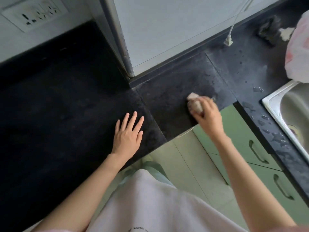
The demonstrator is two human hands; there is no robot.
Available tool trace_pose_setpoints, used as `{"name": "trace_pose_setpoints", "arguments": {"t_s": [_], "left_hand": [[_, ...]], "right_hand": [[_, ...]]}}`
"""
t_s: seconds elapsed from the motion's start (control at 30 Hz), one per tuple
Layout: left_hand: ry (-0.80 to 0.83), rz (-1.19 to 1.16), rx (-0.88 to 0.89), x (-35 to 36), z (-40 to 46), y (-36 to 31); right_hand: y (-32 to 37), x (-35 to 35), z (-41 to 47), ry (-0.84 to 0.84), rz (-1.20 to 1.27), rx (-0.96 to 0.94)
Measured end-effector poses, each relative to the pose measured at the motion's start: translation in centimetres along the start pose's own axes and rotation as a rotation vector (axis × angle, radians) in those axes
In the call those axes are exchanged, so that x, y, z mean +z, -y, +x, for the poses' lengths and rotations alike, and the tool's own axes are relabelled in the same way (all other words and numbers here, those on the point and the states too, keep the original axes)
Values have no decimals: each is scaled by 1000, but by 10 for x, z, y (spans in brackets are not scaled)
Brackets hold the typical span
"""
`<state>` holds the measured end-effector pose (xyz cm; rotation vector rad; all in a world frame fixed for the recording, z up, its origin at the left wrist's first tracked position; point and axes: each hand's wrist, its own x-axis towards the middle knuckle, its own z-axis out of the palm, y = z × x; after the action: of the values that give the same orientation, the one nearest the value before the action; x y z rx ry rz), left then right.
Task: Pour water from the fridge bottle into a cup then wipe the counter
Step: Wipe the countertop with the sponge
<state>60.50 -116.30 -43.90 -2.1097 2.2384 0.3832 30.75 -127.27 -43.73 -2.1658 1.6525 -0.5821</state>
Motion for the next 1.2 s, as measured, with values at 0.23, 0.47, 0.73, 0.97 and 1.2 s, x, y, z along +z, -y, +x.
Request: {"name": "trace_pose_setpoints", "arguments": {"t_s": [0.23, 0.47, 0.73, 0.97, 1.2], "left_hand": [[3, 4, 1, 1, 0, 1], [-39, 4, 14, 2, 0, 1], [-14, 24, 6, 2, 1, 1], [-10, -32, 37, -5, -2, 6], [-114, -45, -81, -8, -35, 42]], "right_hand": [[15, 8, 119, -42, 8, 128], [80, 51, -3, 104, 109, -203], [11, 10, 63, -66, 37, 138], [112, 67, 52, 112, 81, -222], [111, 65, -60, 159, 137, -307]]}}
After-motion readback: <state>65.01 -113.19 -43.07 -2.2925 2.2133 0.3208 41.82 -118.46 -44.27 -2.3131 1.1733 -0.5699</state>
